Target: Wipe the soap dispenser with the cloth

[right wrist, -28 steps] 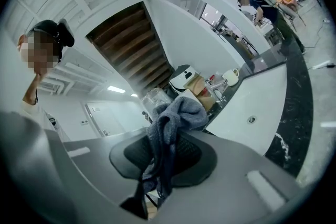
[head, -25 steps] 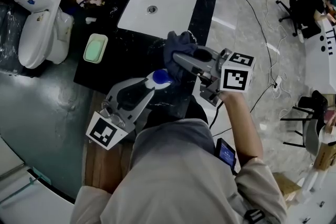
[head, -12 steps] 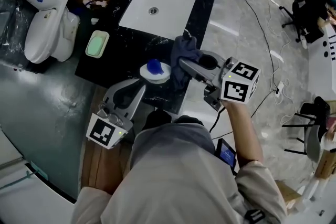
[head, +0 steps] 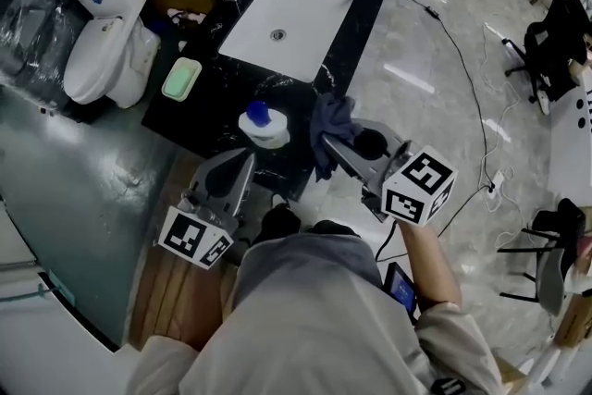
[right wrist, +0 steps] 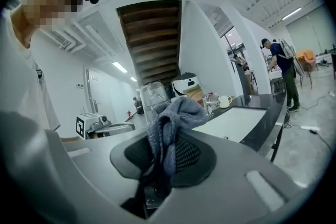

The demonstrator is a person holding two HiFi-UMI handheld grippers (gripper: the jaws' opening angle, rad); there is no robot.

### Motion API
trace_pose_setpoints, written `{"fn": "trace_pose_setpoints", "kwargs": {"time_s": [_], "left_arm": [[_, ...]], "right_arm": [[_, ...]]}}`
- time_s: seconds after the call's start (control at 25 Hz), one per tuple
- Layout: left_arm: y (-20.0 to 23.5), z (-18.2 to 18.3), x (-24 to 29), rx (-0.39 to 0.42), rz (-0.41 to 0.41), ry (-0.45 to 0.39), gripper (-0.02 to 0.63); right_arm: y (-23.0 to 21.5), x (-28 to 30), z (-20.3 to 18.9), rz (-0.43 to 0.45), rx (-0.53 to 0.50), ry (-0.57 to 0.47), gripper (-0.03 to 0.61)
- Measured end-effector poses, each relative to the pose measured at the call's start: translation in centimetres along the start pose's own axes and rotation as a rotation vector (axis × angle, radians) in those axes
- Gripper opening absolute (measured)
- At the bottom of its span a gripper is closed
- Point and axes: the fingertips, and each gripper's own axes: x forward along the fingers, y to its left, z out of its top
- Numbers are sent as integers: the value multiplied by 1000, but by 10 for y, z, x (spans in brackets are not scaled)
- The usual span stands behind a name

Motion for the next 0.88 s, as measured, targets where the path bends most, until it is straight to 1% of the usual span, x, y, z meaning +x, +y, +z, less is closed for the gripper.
{"fn": "trace_pose_setpoints", "kwargs": {"time_s": [0.2,0.48,0.68,0.88], "left_arm": [[-5,-1,4,-18,51,26,7],[-9,0,0,-35,96,45,7],[-10,0,-5,-47,88,43,7],[-2,0,-14,-64,76,40,8]], "right_arm": [[10,-10,-3,-24,-67,2,64],[25,-15,-6,-14,-92,11,64],[34,-10,-8,-22,-100,17,64],[44,-3,-6,-48,-102,13,64]]}}
